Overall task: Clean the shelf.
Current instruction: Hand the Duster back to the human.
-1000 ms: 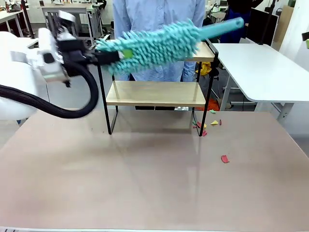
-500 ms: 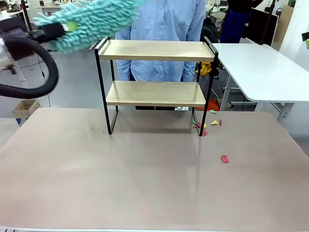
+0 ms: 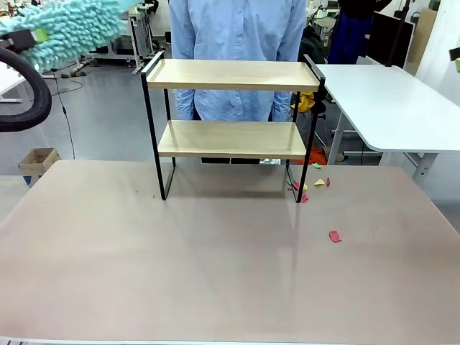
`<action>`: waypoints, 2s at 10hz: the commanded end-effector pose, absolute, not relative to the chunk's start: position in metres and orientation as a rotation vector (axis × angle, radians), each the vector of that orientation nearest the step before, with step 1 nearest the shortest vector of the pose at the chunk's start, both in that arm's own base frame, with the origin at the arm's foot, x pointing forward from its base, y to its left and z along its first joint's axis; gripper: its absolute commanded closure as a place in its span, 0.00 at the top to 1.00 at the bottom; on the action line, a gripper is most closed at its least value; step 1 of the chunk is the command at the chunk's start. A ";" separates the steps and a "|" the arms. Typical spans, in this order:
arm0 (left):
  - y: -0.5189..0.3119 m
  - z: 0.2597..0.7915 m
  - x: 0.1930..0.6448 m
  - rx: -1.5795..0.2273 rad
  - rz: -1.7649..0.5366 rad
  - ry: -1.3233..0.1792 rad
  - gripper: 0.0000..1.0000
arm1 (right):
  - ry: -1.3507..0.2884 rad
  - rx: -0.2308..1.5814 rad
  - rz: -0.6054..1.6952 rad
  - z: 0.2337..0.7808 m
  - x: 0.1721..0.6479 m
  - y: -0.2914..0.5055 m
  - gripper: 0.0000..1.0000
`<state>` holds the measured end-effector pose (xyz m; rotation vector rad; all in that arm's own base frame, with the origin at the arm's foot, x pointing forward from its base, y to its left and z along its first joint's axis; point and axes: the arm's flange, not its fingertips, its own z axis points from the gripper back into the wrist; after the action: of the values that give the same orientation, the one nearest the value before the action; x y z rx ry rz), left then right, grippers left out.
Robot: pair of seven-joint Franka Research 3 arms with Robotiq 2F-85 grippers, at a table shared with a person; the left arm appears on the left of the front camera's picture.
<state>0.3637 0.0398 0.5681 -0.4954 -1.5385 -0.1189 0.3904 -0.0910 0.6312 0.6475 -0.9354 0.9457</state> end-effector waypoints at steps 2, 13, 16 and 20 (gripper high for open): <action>0.032 0.551 0.375 -0.344 0.013 -1.530 0.18 | -0.933 0.638 0.962 0.634 0.391 -0.093 1.00; -0.003 0.378 0.356 -0.241 0.099 -1.367 0.18 | -0.933 0.638 0.962 0.634 0.391 -0.093 1.00; 0.027 0.441 0.372 -0.229 0.078 -1.334 0.18 | -0.933 0.638 0.962 0.634 0.391 -0.093 1.00; 0.027 0.441 0.372 -0.229 0.078 -1.334 0.18 | -0.933 0.638 0.962 0.634 0.391 -0.093 1.00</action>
<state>0.3734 0.0243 0.4370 -0.2332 -1.3195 0.0818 0.3905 -0.0911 0.6312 0.6474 -0.9349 0.9458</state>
